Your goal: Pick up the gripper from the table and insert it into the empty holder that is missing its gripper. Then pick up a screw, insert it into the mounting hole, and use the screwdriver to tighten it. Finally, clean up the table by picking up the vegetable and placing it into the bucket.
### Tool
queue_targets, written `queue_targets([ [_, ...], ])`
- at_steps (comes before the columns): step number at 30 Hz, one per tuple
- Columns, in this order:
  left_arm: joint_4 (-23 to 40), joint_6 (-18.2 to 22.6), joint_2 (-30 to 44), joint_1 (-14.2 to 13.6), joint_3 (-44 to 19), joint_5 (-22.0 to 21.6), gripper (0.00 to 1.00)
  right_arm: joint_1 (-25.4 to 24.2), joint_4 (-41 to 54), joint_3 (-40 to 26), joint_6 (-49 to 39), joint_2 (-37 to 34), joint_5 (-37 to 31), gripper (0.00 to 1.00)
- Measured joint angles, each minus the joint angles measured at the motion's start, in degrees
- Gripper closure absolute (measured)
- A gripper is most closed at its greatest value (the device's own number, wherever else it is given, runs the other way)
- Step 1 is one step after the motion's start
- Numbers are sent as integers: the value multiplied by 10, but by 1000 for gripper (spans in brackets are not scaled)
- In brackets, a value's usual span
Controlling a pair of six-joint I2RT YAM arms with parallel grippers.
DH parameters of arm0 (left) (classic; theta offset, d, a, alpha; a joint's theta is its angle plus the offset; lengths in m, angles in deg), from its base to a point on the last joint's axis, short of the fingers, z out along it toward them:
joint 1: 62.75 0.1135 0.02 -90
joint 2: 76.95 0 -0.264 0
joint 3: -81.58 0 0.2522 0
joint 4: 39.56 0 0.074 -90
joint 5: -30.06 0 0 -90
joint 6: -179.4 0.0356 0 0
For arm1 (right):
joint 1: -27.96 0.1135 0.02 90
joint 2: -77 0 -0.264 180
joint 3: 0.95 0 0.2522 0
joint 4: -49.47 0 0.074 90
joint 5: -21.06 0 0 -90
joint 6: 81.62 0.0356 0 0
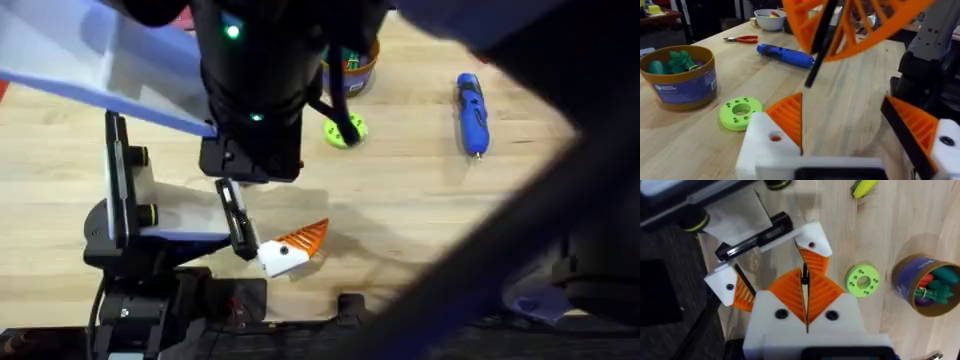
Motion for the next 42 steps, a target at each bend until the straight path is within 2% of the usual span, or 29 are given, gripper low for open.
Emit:
queue_targets([
  [14,0,0,0,0,0,0,15,-4,0,0,-78,-22,0,996],
  [42,0,0,0,0,0,0,15,-14,-11,0,-88,-53,-2,996],
])
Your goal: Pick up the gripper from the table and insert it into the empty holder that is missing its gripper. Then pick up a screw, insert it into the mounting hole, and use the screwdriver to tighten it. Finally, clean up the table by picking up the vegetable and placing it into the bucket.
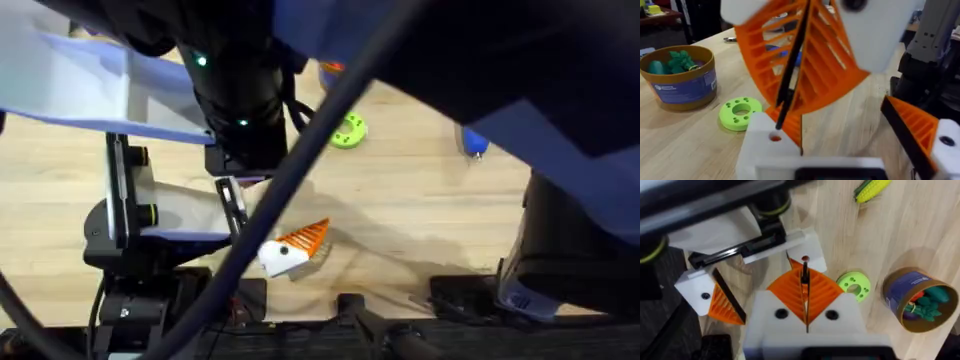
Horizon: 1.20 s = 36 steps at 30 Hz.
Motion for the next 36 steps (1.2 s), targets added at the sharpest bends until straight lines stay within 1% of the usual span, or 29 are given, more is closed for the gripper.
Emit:
queue_targets([
  [36,0,0,0,0,0,0,15,-3,1,0,0,-8,-2,996],
])
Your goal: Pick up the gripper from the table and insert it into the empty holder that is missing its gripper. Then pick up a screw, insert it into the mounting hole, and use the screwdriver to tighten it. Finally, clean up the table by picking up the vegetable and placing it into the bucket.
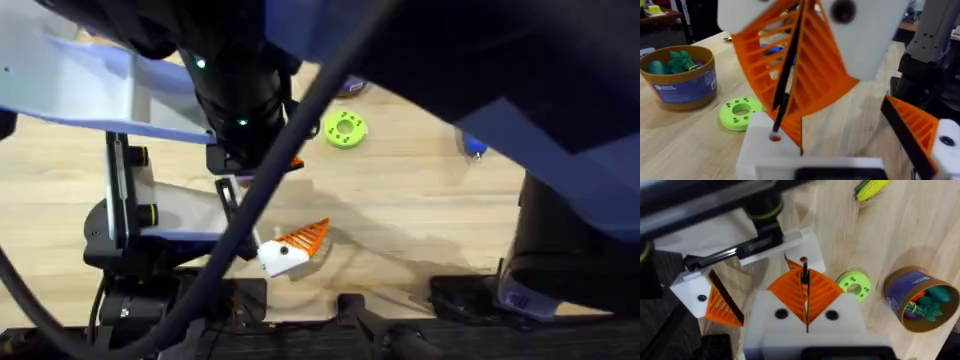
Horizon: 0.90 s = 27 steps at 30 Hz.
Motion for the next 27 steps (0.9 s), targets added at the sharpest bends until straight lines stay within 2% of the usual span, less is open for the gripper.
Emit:
queue_targets([
  [27,0,-1,0,0,0,0,14,0,-1,0,0,-20,0,996],
])
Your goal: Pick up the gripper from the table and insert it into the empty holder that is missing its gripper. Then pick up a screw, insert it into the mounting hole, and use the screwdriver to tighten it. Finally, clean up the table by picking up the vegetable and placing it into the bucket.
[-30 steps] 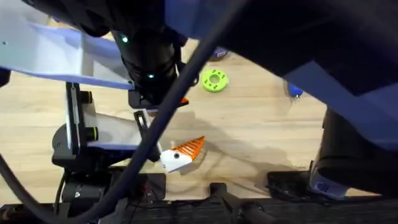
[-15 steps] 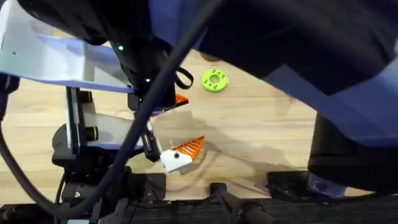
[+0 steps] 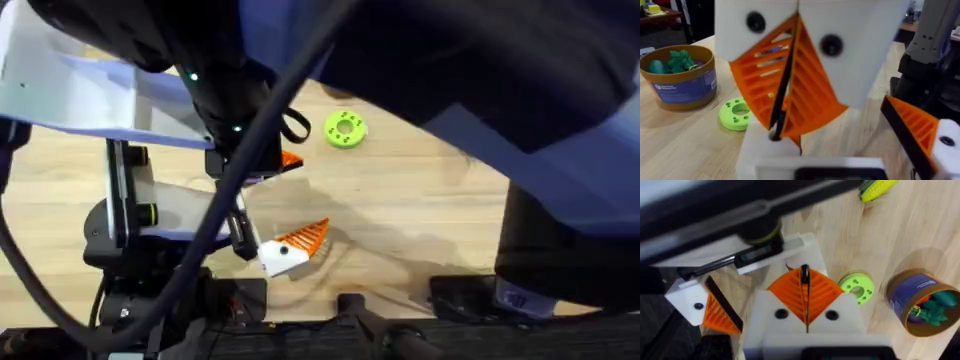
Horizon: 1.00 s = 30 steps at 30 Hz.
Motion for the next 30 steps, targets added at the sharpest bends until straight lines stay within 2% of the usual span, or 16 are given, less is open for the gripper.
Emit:
queue_targets([
  [26,0,-6,3,0,0,0,15,1,-3,-2,1,-14,5,977],
  [27,0,-6,3,0,0,0,16,1,-3,-2,2,-14,5,885],
  [30,0,-5,2,0,0,2,15,0,-3,-4,5,-13,5,432],
])
